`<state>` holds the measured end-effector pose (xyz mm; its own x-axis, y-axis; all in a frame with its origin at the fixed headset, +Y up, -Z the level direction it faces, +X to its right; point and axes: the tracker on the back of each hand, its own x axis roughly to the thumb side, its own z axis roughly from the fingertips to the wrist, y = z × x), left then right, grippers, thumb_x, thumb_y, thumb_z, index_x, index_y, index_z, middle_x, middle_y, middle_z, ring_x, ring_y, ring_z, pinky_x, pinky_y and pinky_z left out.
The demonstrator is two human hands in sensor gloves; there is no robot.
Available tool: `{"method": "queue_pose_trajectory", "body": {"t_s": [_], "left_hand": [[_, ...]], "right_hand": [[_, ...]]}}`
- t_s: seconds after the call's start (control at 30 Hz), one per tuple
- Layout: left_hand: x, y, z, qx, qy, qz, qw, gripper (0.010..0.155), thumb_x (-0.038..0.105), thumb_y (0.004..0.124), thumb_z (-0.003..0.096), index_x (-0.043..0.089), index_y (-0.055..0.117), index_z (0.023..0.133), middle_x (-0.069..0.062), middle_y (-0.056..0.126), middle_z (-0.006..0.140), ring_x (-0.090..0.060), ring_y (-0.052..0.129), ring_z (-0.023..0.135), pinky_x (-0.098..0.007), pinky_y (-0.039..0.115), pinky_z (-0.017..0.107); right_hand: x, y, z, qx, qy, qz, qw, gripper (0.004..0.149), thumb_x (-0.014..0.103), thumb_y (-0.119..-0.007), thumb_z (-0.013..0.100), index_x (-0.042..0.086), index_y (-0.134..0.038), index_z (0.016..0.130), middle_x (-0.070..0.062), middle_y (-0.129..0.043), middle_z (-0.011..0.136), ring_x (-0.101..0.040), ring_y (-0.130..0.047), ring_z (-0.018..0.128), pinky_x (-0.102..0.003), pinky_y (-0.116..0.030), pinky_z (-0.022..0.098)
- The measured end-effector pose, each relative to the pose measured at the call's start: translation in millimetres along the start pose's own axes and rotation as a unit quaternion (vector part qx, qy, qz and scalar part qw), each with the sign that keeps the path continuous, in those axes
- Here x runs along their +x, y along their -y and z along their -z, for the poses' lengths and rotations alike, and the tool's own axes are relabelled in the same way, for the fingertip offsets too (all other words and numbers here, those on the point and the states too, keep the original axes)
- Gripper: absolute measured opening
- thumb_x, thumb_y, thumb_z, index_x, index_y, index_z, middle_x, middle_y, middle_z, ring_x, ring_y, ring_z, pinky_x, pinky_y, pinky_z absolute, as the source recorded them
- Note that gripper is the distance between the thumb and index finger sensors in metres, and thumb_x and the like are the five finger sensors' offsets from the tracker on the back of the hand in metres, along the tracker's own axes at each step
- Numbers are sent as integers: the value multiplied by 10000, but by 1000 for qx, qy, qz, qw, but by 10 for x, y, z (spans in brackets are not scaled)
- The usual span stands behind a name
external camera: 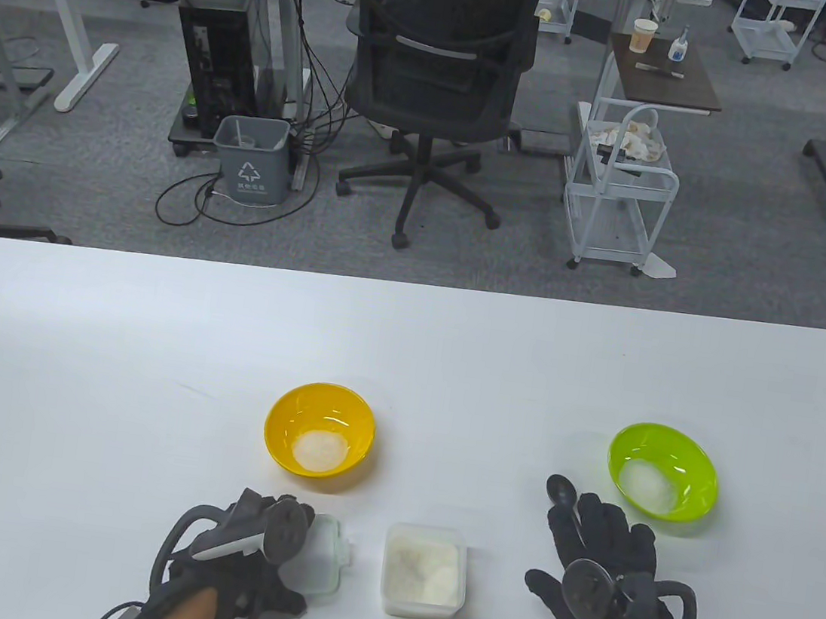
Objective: Scoop white sugar from container into bowls
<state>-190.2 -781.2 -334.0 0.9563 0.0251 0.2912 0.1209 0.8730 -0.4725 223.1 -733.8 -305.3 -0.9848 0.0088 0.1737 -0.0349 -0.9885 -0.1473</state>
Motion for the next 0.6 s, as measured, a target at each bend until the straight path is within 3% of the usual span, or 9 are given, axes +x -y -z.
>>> {"method": "queue_pose_trajectory", "body": {"t_s": [0.4, 0.6], "left_hand": [[49, -31, -20, 8, 14, -7, 1000, 1105, 720, 874, 280, 327, 295, 1135, -12, 285, 1240, -335, 433, 1185, -590, 365, 853], [168, -211, -122, 33, 42, -41, 998, 1108, 710, 887, 281, 323, 301, 1138, -13, 277, 1238, -341, 423, 1182, -593, 352, 851]], "right_hand": [[-7, 7, 7, 3, -11, 6, 1000, 801, 702, -696, 404, 368, -467, 1095, -116, -341, 1207, -404, -441, 1130, -649, -368, 782], [18, 16, 25, 7, -9, 30, 999, 797, 699, -698, 406, 362, -478, 1094, -123, -358, 1204, -406, -470, 1120, -647, -381, 779]]}}
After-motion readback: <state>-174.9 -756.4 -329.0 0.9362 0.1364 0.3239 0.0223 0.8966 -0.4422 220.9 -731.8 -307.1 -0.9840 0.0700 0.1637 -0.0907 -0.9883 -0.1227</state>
